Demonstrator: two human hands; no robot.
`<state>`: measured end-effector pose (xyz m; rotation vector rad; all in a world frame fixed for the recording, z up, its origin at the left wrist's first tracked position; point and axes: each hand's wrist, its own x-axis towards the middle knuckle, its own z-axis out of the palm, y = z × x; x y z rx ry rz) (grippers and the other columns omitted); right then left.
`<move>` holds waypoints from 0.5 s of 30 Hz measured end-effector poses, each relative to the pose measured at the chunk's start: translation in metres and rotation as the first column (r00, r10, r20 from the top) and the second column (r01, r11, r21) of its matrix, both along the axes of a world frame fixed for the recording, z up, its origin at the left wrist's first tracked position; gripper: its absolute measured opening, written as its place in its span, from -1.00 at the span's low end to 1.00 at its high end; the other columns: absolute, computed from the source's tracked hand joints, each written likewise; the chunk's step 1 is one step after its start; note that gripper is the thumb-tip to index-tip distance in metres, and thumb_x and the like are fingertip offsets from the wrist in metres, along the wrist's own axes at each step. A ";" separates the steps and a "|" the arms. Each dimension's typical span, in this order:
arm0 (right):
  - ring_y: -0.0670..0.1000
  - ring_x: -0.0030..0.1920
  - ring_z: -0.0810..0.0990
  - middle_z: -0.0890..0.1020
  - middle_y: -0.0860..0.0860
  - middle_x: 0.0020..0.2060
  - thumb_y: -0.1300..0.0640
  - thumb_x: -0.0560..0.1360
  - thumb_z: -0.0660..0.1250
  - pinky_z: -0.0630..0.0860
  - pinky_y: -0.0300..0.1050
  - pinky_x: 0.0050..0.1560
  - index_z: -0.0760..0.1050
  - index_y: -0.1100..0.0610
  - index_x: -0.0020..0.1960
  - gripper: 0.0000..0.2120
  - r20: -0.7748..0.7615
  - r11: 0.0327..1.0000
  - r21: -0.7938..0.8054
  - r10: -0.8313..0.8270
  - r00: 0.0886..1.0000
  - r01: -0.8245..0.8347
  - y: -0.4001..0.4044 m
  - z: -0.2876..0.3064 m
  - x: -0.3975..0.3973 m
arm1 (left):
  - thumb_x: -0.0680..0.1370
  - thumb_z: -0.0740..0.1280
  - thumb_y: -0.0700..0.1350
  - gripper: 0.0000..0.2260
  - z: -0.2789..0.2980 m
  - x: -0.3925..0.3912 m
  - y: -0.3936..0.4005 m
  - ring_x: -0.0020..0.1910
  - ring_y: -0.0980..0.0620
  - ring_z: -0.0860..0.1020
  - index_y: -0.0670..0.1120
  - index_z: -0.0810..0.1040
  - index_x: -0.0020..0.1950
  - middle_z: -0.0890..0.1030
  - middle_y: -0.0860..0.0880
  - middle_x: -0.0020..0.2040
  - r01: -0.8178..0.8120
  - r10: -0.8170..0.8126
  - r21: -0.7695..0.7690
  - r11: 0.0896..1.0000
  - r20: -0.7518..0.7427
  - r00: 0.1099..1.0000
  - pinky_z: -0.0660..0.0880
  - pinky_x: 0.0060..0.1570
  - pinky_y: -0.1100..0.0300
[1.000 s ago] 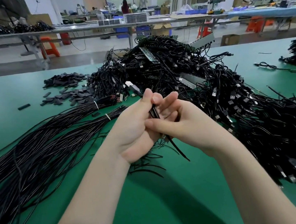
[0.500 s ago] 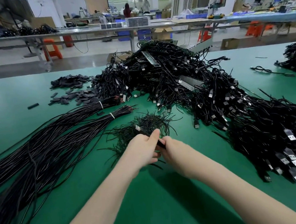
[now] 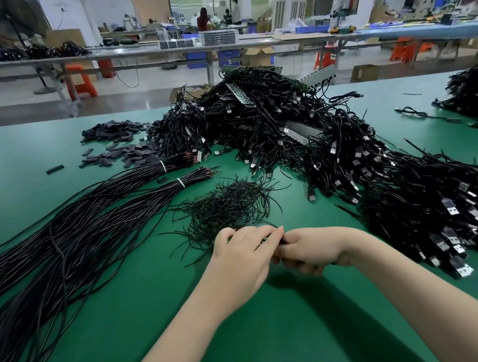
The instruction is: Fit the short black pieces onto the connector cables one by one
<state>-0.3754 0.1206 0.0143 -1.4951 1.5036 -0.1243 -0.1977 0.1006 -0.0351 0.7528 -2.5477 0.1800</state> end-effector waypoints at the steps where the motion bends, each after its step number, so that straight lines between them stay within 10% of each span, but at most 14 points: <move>1: -0.11 -0.51 0.21 0.30 -0.04 -0.34 0.00 0.66 0.04 0.20 -0.29 -0.49 0.35 0.05 -0.09 -0.77 0.049 0.999 0.037 0.001 0.999 -0.003 0.000 -0.001 -0.003 | 0.52 0.28 -0.11 -0.59 -0.002 0.000 0.000 0.16 0.03 0.58 -0.06 0.51 0.38 0.57 0.04 0.25 0.011 -0.011 -0.006 1.000 -0.008 1.000 0.49 0.08 0.00; 10: -0.09 -0.50 0.19 0.28 -0.12 -0.46 -0.06 0.66 0.07 0.17 -0.30 -0.50 0.37 0.05 -0.12 -0.73 0.069 0.963 0.248 0.096 0.993 -0.110 -0.012 0.004 -0.025 | 0.32 0.61 -0.06 -0.57 -0.006 -0.012 -0.006 -0.26 0.04 0.62 -0.17 0.67 0.13 0.70 0.02 -0.06 0.109 -0.110 -0.020 0.994 -0.102 0.989 0.56 -0.22 0.25; 15: -0.11 -0.51 0.19 0.30 -0.13 -0.47 -0.18 0.60 0.17 0.17 -0.31 -0.52 0.42 0.02 -0.12 -0.70 0.024 0.945 0.292 0.145 0.989 -0.146 -0.030 0.010 -0.022 | 0.42 0.46 -0.14 -0.79 -0.010 -0.007 -0.010 -0.28 -0.04 0.64 -0.17 0.69 0.02 0.71 -0.01 -0.13 0.050 -0.033 0.100 0.994 -0.170 0.985 0.57 -0.27 0.13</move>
